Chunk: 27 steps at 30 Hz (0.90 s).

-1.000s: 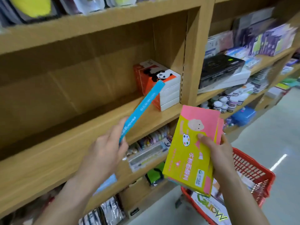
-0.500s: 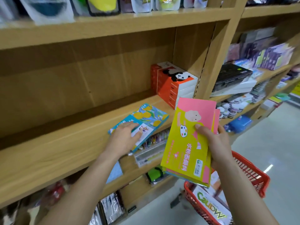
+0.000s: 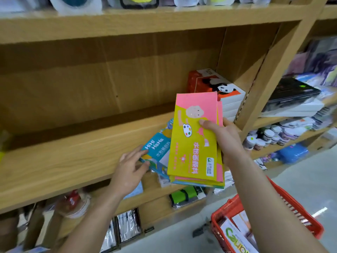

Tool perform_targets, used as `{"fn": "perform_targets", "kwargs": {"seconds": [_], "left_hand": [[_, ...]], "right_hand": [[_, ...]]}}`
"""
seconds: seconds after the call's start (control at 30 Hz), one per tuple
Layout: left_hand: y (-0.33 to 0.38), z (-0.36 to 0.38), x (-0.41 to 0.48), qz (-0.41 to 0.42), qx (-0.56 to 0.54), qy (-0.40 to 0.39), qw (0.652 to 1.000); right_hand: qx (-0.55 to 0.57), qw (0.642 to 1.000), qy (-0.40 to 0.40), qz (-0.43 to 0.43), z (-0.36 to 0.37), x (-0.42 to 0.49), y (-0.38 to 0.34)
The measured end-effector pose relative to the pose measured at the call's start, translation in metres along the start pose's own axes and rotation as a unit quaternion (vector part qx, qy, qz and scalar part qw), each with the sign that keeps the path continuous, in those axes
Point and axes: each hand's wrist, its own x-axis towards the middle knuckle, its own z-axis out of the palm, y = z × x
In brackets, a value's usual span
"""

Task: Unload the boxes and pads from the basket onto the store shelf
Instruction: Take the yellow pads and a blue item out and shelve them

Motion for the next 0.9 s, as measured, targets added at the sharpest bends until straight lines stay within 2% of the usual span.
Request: {"fn": "perform_targets", "kwargs": {"seconds": [0.17,0.3,0.37,0.43,0.57,0.63,0.73,0.83,0.9], "left_hand": [[0.001,-0.005,-0.002,0.012,-0.02,-0.019,1.0],[0.001,-0.011,-0.016,-0.044,-0.162,-0.001,0.986],[0.0,-0.011,-0.023,-0.048,-0.191,-0.004,0.98],[0.001,-0.007,-0.025,-0.053,-0.145,-0.011,0.988],[0.008,0.002,-0.016,-0.007,-0.011,-0.006,1.0],[0.011,0.006,-0.011,0.021,0.026,0.013,0.999],[0.012,0.01,-0.008,0.019,0.036,0.042,0.998],[0.016,0.014,-0.004,0.0,0.028,0.052,0.998],[0.019,0.02,0.0,-0.013,0.01,0.074,0.997]], "right_hand": [[0.01,0.998,-0.057,0.019,0.039,0.034,-0.009],[-0.001,0.998,-0.049,0.044,0.061,0.052,0.01],[-0.006,0.996,-0.035,0.086,0.062,0.057,0.024],[-0.01,0.991,-0.018,0.131,0.061,0.059,0.032],[-0.087,0.989,0.028,0.113,0.054,0.064,0.034],[-0.173,0.979,0.036,0.1,0.049,0.063,0.033],[-0.321,0.944,0.048,0.053,0.039,0.057,0.03],[-0.285,0.957,0.034,-0.025,0.025,0.038,0.035],[-0.238,0.971,0.009,-0.024,0.016,0.013,0.047]]}}
